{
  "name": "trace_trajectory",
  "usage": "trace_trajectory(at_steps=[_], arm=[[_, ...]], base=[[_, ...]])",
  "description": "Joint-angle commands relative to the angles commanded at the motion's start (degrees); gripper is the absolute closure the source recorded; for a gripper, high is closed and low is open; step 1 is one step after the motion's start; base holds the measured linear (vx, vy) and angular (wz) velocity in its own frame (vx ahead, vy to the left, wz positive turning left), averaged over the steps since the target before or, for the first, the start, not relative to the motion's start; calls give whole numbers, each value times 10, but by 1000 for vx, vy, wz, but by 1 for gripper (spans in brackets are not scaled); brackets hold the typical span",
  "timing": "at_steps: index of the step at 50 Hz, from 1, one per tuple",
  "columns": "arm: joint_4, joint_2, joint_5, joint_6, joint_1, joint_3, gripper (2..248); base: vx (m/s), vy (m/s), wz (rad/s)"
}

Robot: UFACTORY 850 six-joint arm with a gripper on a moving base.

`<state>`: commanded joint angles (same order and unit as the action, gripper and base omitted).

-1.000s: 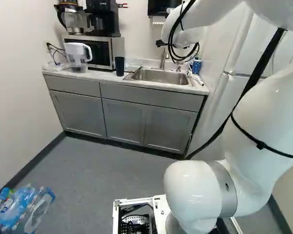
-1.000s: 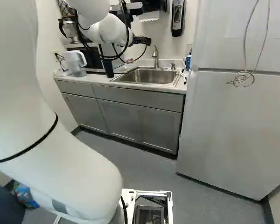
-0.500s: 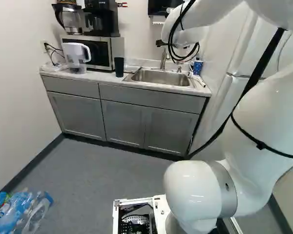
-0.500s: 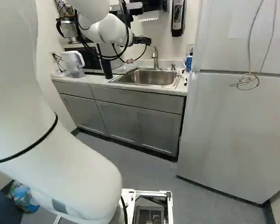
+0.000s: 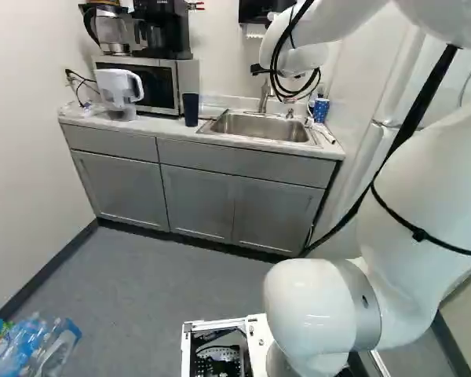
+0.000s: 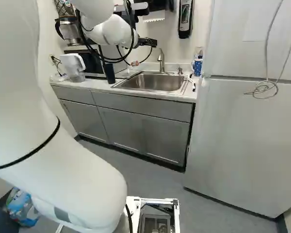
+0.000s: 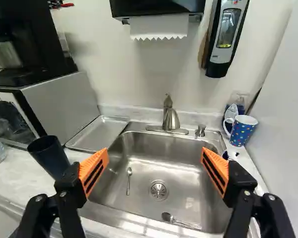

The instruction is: Rinse the cup and place it in the tray

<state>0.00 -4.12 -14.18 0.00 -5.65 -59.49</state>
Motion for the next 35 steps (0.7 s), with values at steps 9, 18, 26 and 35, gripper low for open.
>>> trace_trajectory(at_steps=[9,18,26,35], arm=[[0,0,0,0,0,0,3],[0,0,0,0,0,0,3],[0,0,0,0,0,0,3],[0,0,0,0,0,0,3]], base=[[86,1,-4],[90,-1,-4],[91,1,-1],[94,1,-4]])
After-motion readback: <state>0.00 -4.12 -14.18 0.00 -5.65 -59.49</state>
